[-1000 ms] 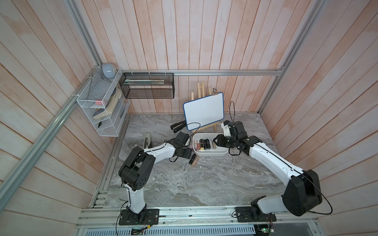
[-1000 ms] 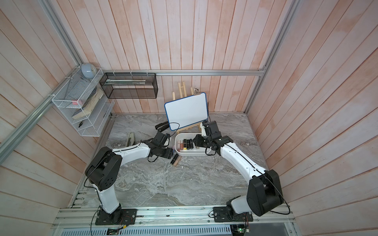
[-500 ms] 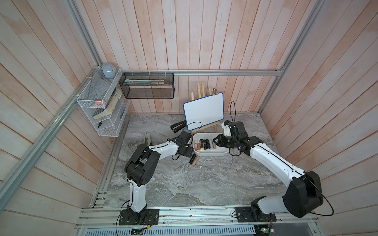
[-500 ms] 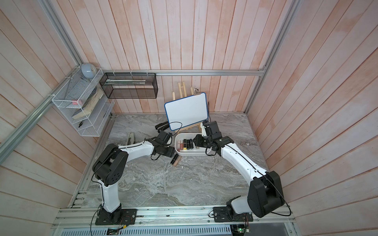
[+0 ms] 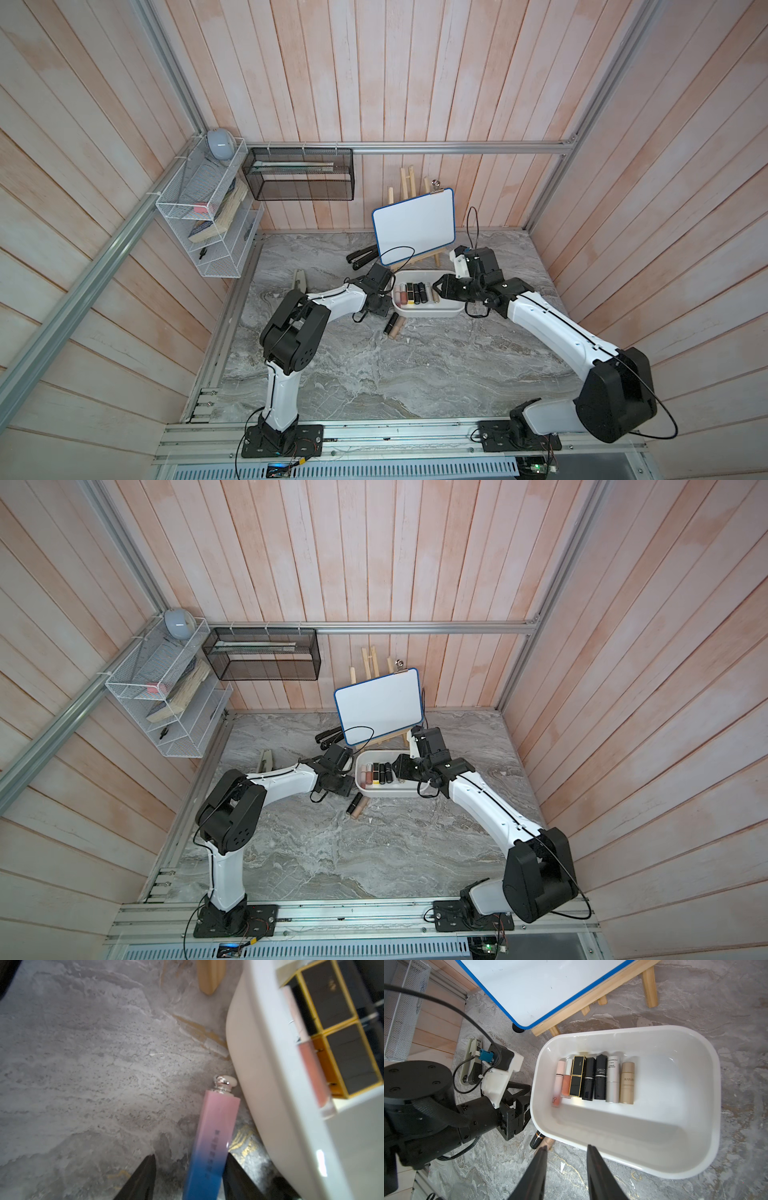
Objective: Put the lipstick into the storage box
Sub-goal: Pick up the lipstick at the center of the board.
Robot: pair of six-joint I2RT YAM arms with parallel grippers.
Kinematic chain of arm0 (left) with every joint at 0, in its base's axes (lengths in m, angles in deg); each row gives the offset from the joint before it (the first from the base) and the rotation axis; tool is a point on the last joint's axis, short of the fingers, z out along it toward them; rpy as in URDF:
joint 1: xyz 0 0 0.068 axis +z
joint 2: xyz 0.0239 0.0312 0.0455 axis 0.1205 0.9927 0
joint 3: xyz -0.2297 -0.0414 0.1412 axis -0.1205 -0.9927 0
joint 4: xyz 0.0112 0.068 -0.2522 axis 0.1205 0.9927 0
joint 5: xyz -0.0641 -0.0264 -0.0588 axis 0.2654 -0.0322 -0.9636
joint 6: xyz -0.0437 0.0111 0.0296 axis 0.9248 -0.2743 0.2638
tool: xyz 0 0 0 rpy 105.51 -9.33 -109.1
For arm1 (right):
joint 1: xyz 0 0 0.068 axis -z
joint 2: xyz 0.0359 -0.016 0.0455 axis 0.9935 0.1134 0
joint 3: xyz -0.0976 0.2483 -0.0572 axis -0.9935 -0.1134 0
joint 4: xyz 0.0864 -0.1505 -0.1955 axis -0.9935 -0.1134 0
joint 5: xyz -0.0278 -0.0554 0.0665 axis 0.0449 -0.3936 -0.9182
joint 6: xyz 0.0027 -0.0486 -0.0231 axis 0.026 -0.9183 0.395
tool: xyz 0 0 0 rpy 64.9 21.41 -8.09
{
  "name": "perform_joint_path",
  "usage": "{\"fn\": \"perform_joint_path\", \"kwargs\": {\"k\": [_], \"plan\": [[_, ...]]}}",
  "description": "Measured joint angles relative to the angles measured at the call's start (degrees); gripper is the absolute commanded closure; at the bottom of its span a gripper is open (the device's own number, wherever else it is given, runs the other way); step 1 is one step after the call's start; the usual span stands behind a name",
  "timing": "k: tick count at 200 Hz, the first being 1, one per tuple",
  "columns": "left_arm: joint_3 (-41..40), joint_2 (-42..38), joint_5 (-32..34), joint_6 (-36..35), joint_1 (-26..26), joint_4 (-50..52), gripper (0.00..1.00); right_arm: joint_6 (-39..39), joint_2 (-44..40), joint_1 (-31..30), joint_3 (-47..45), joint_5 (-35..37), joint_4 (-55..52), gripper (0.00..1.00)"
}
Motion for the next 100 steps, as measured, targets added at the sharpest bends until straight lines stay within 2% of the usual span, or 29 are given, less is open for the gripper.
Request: {"fn": "perform_joint_path", "kwargs": {"k": [15,44,100], "plan": [[0.9,0.6,0.0,-0.7,-0.1,0.2,0.46,0.0,0.0,0.0,0.0,0.0,0.0,0.64],[2.7,1.9,0.0,-1.8,-0.1,0.7,0.59,0.0,-0.1,0.0,0.0,0.0,0.0,0.64],[3.1,2.2,0.3,-2.1,-0.2,0.7,0.76,0.0,-0.1,0.0,0.0,0.0,0.0,0.64]]}}
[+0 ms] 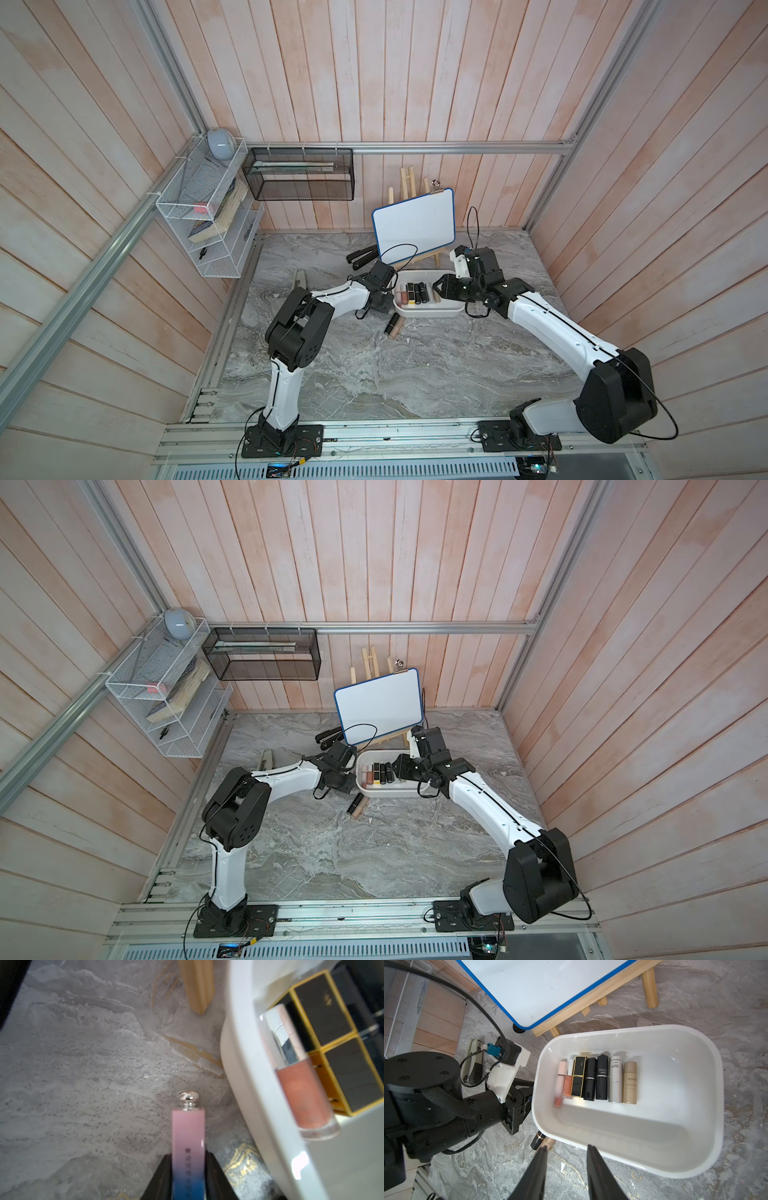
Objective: Put the lipstick into the storage box
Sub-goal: Pick up the lipstick at the center of the board.
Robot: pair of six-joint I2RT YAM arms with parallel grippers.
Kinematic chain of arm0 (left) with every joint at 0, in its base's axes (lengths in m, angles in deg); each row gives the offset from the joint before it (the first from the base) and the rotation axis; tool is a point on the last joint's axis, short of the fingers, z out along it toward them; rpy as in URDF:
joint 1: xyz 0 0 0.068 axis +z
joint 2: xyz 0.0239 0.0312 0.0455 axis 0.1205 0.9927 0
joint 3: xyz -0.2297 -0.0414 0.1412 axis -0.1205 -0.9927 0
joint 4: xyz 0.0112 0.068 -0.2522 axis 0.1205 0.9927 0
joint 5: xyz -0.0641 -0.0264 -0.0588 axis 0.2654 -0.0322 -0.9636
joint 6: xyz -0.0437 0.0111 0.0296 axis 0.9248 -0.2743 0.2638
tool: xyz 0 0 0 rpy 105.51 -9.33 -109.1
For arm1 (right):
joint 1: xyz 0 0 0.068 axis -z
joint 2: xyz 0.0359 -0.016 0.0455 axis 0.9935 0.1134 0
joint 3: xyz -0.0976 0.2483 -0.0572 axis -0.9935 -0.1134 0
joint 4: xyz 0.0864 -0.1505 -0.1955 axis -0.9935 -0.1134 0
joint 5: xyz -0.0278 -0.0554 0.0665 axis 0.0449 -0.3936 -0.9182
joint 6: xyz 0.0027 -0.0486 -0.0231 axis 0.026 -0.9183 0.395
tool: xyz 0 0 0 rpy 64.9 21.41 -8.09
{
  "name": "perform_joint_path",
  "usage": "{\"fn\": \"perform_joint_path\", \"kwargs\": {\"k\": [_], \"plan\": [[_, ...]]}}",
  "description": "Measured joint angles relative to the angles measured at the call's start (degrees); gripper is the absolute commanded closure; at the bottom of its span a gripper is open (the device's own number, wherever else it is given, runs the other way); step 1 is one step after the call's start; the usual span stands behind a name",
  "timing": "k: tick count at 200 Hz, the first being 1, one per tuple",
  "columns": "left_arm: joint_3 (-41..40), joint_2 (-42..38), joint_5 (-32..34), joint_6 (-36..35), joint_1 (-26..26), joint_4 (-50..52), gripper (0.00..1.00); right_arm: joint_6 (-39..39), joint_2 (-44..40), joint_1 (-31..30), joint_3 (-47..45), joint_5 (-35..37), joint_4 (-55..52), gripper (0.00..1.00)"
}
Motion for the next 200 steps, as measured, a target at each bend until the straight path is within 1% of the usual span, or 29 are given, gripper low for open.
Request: {"fn": "perform_joint_path", "kwargs": {"k": [24,49,81,104,129,156,183,200], "plan": [[-0.6,-0.3,-0.1,0.1,0.0,-0.6,0.77,0.1,0.0,0.0,0.0,0.0,0.2,0.64],[-3.5,-2.2,-0.3,1.1,0.0,-1.7,0.77,0.2,0.0,0.0,0.0,-0.4,0.9,0.64],[-8.8,-7.3,-2.2,3.3,0.6,0.1,0.77,0.9,0.0,0.0,0.0,-2.2,2.4,0.64],[-12.3,-12.9,-5.2,5.1,2.5,1.8,0.77,1.7,0.0,0.0,-0.3,-4.3,4.5,0.64],[-14.7,-20.7,-10.4,7.2,6.2,1.8,0.77,2.6,-0.1,0.0,-1.8,-7.6,7.9,0.63],[-16.2,-28.4,-18.1,10.0,10.1,0.5,0.77,4.3,-0.4,0.1,-3.9,-11.5,12.5,0.61],[-19.1,-34.9,-28.5,13.9,13.4,-4.5,0.77,7.1,-1.0,1.2,-6.0,-17.2,18.7,0.6],[-22.0,-38.1,-36.4,17.4,15.7,-9.2,0.77,9.5,-1.0,2.1,-7.0,-21.4,23.1,0.59]]}}
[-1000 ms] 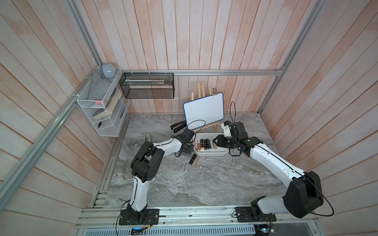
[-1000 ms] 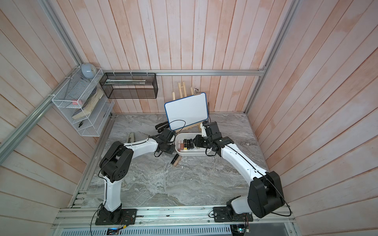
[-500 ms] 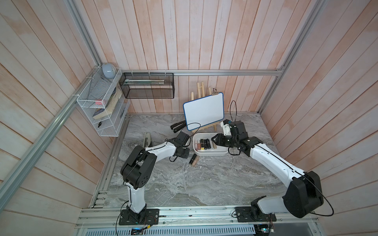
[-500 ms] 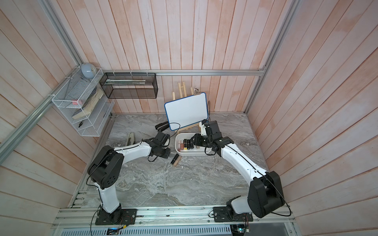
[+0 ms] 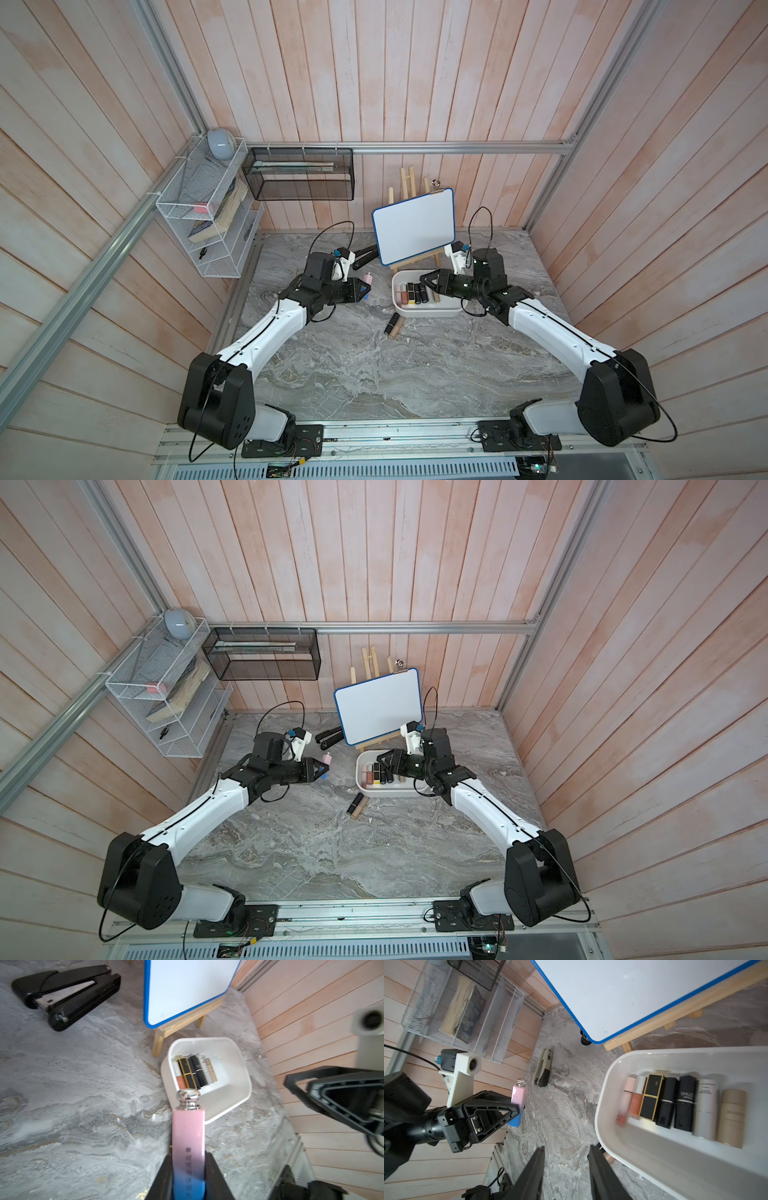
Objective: Put the lipstick into the storage box
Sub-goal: Pick up the lipstick at the center of the board.
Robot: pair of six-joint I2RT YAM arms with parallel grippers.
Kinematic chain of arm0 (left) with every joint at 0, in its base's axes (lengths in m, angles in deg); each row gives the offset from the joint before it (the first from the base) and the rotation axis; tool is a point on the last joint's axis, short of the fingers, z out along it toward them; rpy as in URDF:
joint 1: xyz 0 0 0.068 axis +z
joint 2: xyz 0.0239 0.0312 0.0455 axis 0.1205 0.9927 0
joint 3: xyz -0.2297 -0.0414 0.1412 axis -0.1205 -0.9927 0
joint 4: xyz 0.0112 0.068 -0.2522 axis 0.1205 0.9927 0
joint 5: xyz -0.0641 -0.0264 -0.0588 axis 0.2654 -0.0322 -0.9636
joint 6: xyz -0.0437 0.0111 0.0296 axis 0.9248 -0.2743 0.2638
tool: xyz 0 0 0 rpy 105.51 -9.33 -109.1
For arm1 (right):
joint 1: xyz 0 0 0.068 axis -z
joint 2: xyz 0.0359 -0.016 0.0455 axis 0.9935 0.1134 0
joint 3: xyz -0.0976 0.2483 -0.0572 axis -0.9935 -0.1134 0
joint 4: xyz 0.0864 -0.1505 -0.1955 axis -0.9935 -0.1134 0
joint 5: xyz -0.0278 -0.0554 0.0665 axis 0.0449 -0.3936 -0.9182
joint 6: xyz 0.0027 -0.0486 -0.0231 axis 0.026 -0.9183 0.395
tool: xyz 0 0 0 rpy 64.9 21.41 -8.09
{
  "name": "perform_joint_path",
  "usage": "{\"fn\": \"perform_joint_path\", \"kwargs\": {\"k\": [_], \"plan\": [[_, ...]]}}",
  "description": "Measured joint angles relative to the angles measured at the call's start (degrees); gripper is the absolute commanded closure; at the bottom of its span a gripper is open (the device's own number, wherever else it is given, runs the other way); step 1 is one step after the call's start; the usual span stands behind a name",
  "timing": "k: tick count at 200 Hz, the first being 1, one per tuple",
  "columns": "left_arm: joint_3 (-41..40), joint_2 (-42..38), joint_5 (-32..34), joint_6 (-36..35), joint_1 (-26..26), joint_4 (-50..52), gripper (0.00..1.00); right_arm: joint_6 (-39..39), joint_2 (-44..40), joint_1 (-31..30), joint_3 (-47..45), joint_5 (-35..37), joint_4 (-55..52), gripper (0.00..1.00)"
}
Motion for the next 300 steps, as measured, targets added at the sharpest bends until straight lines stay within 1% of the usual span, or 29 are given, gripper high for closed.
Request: {"fn": "perform_joint_path", "kwargs": {"k": [22,38,55,68,90,127,139,157,171,191,232,300], "plan": [[-3.9,-2.3,-9.5,5.4,2.2,-8.4,0.76,3.2,0.0,0.4,-1.3,-5.1,6.1,0.58],[-6.2,-2.6,-16.0,10.0,2.5,-15.5,0.76,6.2,-0.1,0.4,-2.2,-8.8,11.2,0.57],[-8.2,-2.5,-21.4,15.0,2.4,-23.1,0.76,9.3,-0.1,0.3,-2.6,-12.3,16.5,0.55],[-9.6,-2.5,-24.9,19.1,2.4,-29.6,0.76,11.1,-0.1,-0.1,-2.6,-14.2,19.9,0.51],[-11.6,-2.0,-29.0,26.8,2.4,-41.5,0.76,12.5,-0.1,-1.8,-2.5,-16.3,23.2,0.48],[-15.0,2.6,-33.3,43.2,2.4,-65.9,0.76,13.2,0.0,-5.0,-0.5,-18.1,24.9,0.46],[-15.6,4.3,-33.9,47.7,2.4,-72.0,0.76,13.2,0.2,-5.5,0.5,-18.4,25.4,0.46],[-16.3,5.8,-34.6,52.3,2.4,-78.3,0.76,13.2,0.6,-6.3,1.9,-18.5,26.0,0.46],[-16.3,5.9,-34.8,54.2,2.4,-80.9,0.76,13.2,1.1,-7.0,2.8,-18.5,26.0,0.46],[-16.3,5.5,-34.9,54.8,2.4,-82.1,0.76,13.2,1.8,-7.7,3.3,-18.5,26.0,0.46],[-16.3,4.0,-34.9,53.3,2.1,-80.1,0.76,13.2,3.9,-8.5,4.2,-18.4,25.9,0.46],[-16.3,3.8,-34.9,52.1,1.5,-78.2,0.76,13.2,6.6,-11.1,7.8,-18.4,26.0,0.46]]}}
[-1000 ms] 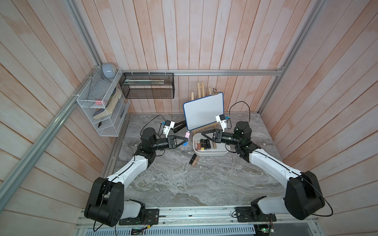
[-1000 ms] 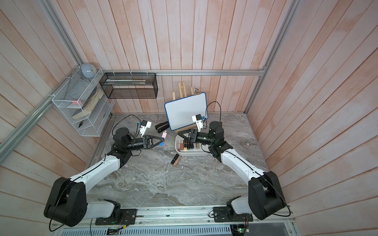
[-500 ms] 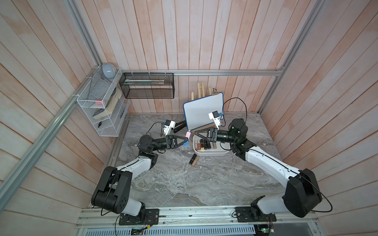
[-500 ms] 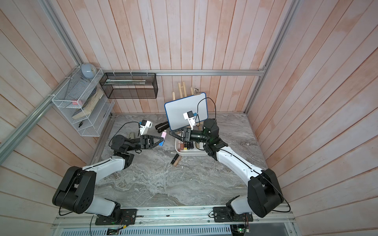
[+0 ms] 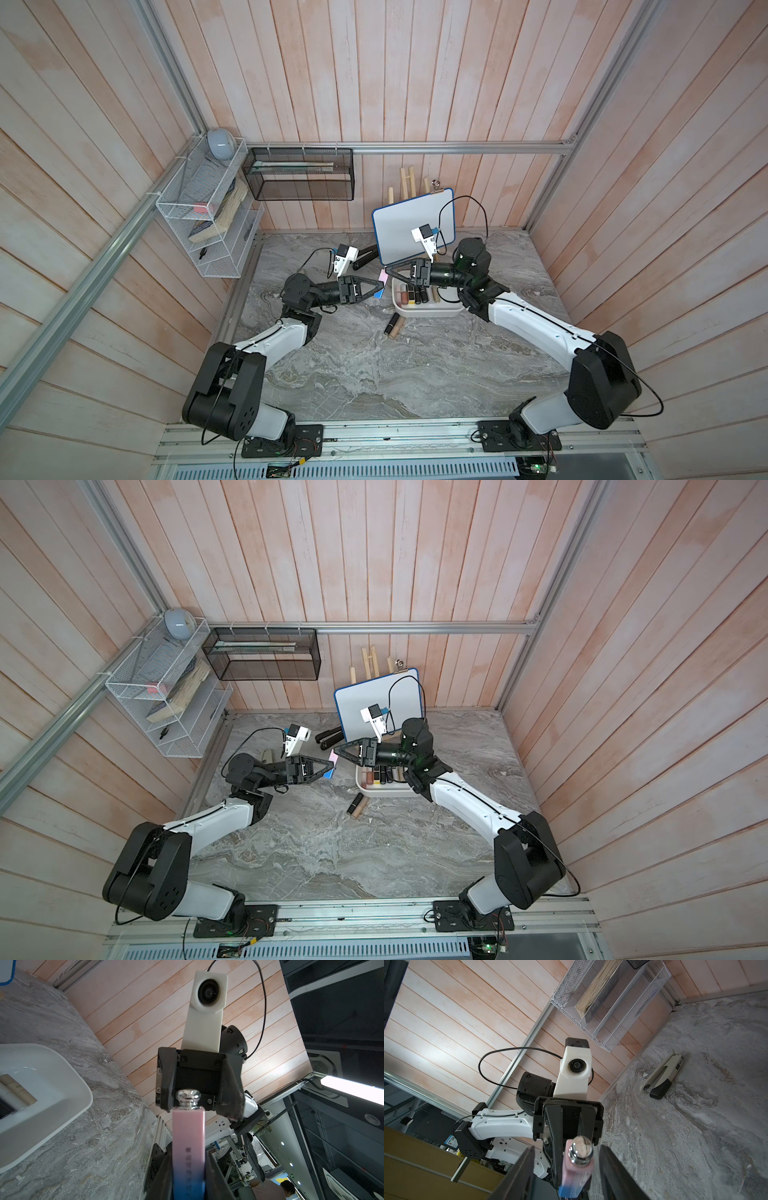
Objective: Put the lipstick into the storage box
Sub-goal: Pick up the lipstick at the center of the board.
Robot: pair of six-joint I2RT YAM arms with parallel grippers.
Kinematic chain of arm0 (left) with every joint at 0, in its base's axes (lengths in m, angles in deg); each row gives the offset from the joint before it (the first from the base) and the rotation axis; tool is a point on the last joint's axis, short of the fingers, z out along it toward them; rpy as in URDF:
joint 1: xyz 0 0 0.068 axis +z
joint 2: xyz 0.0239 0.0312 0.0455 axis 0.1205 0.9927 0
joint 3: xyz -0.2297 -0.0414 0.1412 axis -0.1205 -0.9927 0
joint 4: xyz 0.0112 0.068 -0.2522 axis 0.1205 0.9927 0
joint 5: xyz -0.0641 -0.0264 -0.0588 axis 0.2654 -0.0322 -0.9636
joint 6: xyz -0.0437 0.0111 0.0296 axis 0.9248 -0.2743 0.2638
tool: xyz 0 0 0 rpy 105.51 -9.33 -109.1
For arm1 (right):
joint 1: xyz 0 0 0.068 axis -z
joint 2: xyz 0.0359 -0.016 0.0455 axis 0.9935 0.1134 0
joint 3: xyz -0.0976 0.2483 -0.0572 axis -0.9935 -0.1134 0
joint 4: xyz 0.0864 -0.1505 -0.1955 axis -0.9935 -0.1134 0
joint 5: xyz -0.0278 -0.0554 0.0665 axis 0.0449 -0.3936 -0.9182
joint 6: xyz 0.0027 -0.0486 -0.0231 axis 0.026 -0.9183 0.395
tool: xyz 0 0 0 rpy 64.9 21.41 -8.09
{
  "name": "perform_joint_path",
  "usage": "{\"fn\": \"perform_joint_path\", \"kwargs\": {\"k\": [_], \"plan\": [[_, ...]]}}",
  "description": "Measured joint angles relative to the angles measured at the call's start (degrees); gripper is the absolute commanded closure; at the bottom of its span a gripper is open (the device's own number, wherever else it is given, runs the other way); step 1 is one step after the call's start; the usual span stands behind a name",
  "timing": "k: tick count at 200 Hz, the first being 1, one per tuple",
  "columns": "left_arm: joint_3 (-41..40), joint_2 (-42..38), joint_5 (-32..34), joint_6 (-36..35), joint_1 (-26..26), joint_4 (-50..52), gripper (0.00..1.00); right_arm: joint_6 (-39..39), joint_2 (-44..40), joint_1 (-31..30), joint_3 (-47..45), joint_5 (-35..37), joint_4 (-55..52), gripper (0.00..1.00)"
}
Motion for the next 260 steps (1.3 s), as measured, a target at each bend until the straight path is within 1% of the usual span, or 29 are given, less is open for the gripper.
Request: {"fn": "perform_joint_path", "kwargs": {"k": [25,48,66,106,129,140,145,158,167,181,209,230,244,260], "plan": [[0.0,-0.1,-0.1,-0.2,0.0,0.7,0.76,0.0,0.8,-0.7,0.6,0.1,0.0,0.47],[0.0,-0.2,-0.2,-0.3,0.0,0.9,0.76,0.0,1.5,-1.3,0.6,0.1,0.0,0.51],[0.0,-0.2,-0.2,-0.4,0.0,1.1,0.76,0.0,2.0,-1.8,0.6,0.1,0.0,0.56],[0.1,-0.5,-0.5,-1.1,-0.1,1.1,0.76,0.6,2.5,-1.9,0.6,0.1,0.1,0.79],[0.1,-0.5,-0.6,-1.8,-0.1,1.2,0.76,1.5,2.5,-1.9,0.6,0.0,0.2,0.84],[0.1,-0.5,-0.6,-2.2,-0.1,1.3,0.76,1.5,2.5,-1.9,0.6,0.0,0.3,0.85],[0.1,-0.5,-0.6,-2.3,-0.1,1.4,0.74,1.5,2.5,-1.9,0.6,0.0,0.3,0.86],[0.1,-0.5,-0.6,-2.6,-0.1,1.6,0.58,1.5,2.5,-1.9,0.6,0.0,0.3,0.87],[0.1,-0.5,-0.6,-3.1,-0.1,2.3,0.55,1.6,2.5,-1.9,0.6,0.0,0.7,0.87],[0.1,-0.6,-0.6,-3.5,-0.1,3.5,0.48,1.5,2.5,-1.9,0.6,0.0,1.5,0.88],[0.1,-1.5,-0.6,-5.3,0.2,7.3,0.4,1.4,2.5,-1.6,0.6,0.0,1.5,0.88],[0.3,-3.4,-0.6,-7.5,1.2,11.5,0.34,0.9,2.3,-0.3,0.6,0.2,0.4,0.88],[0.9,-5.4,-0.6,-9.8,2.3,15.5,0.33,-0.1,1.8,1.3,0.6,0.7,-1.8,0.87],[2.2,-8.3,0.0,-15.0,3.5,22.8,0.25,-2.6,0.7,3.9,0.7,2.3,-6.6,0.87]]}}
